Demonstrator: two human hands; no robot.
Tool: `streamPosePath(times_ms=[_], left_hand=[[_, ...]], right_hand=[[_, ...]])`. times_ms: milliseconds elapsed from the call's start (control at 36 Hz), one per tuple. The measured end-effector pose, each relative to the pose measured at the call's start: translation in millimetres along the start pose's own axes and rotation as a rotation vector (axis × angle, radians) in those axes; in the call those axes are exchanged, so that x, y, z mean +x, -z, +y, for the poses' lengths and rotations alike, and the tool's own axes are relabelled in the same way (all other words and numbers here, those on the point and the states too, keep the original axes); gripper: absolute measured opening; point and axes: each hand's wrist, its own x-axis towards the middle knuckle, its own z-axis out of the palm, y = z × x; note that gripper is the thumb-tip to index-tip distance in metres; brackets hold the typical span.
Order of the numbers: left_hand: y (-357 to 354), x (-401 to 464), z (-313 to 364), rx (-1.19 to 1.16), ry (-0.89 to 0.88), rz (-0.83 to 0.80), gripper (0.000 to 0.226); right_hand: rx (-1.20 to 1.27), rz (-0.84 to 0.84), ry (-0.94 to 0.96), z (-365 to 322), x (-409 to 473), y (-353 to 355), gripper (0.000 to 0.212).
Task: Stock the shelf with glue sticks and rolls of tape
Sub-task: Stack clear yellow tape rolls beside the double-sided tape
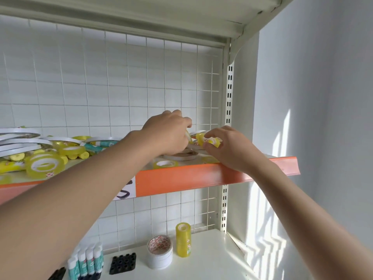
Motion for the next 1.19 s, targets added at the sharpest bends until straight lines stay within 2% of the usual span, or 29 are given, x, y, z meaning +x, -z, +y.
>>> streamPosePath(times_ms=[250, 361, 444, 583, 667, 833, 944, 1056, 1194], left_hand=[[-15.0, 27.8, -2.0, 0.073, -0.002, -0.201, 0.047], [-18.6, 31.3, -1.9, 0.078, -0.028, -0.145, 0.041], [-20.3, 33.3, -4.3, 0.08, -0.039, -0.117, 0.03], [-17.3, 31.8, -7.9, 0.073, -0.035, -0.096, 0.021], [-13.7, 25.8, -8.4, 0.051, -0.044, -0.031, 0.024], [-0.1, -3.3, -3.7, -0.062, -0.036, 0.191, 0.027], [1.1, -29.9, -1.2, -0.124, -0.014, 0.336, 0.028], [-1.4, -67.7, 6.9, -0.297, -0.016, 0.486, 0.03], [-11.6, -116.2, 15.2, -0.475, -0.046, 0.577, 0.033]], right_hand=[[-0.012, -0.031, -0.034, 8.5, 18.4, -5.1, 0.028], [-0.005, -0.023, -0.037, 8.8, 19.7, -6.8, 0.026], [0.013, -0.034, -0.053, 8.3, 18.9, -6.4, 0.015], [0.029, 0.003, -0.054, 7.1, 15.8, -6.6, 0.015], [0.048, 0.068, -0.03, 7.4, 12.6, -6.4, 0.02], [0.095, 0.326, 0.06, 4.4, 3.2, -9.0, 0.023], [0.09, 0.45, 0.136, 2.7, -5.0, -8.6, 0.019], [0.135, 0.515, 0.197, -1.8, -23.6, -9.1, 0.021], [0.146, 0.546, 0.265, -12.6, -60.8, -21.1, 0.026]])
